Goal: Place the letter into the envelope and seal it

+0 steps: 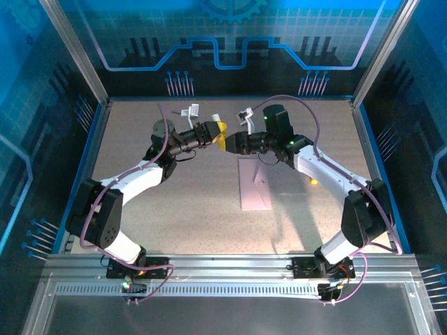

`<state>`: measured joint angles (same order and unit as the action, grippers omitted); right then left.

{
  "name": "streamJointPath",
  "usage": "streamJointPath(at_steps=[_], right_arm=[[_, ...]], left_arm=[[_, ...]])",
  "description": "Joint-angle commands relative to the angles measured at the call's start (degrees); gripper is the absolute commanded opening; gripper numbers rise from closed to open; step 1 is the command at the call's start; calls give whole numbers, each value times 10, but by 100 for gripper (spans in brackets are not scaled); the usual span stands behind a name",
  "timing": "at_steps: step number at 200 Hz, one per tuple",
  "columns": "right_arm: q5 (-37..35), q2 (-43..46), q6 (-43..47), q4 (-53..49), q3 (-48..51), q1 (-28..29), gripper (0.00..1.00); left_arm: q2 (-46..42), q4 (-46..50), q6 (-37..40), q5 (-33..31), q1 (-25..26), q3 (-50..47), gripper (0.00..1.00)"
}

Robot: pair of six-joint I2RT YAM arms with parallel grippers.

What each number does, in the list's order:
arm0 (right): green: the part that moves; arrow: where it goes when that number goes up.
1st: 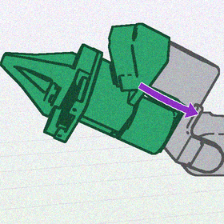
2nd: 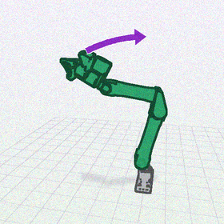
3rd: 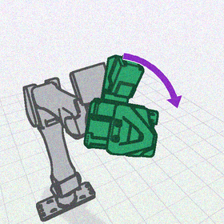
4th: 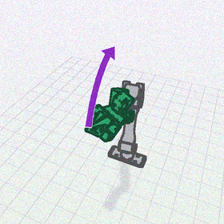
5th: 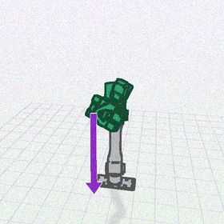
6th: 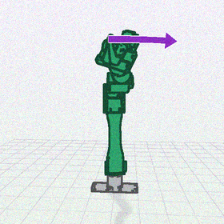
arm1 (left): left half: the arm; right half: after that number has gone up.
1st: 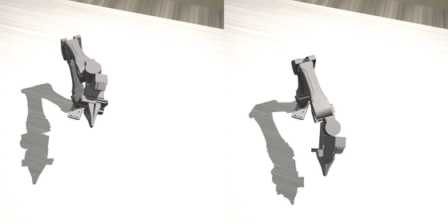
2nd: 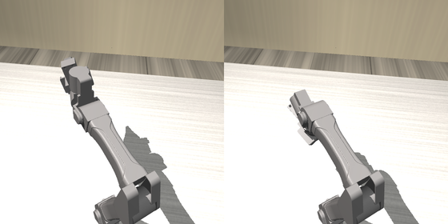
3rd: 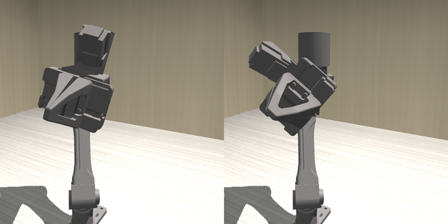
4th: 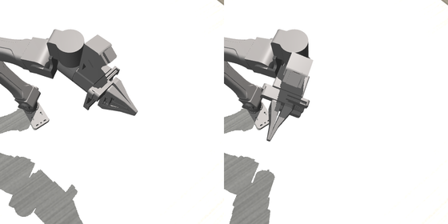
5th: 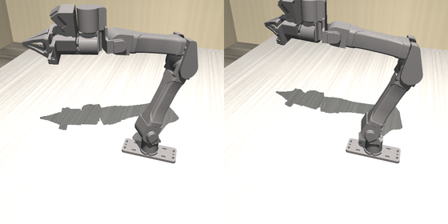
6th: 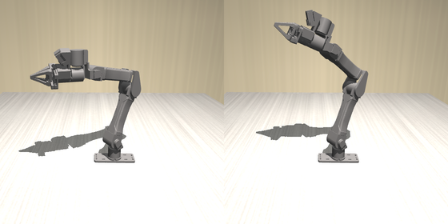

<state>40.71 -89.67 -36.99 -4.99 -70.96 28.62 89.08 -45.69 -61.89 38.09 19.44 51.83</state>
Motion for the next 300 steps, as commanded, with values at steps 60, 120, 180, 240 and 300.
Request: streamJointPath(at_steps=[60,120,180,240,300], right_arm=[[-384,25,119,-72,-62,155,23],[-602,29,153,35,-16,258,21],[-551,64,78,-38,-15,208,31],[-181,162,-3,-131,27,42,61],[32,177,-22,-111,46,-54,62]], left_arm=[[-57,213,56,-140,110,58,1],[-63,240,46,-177,133,77,0],[-71,255,69,-169,122,76,0],[-81,223,66,-102,62,57,0],[-69,127,50,0,41,63,1]])
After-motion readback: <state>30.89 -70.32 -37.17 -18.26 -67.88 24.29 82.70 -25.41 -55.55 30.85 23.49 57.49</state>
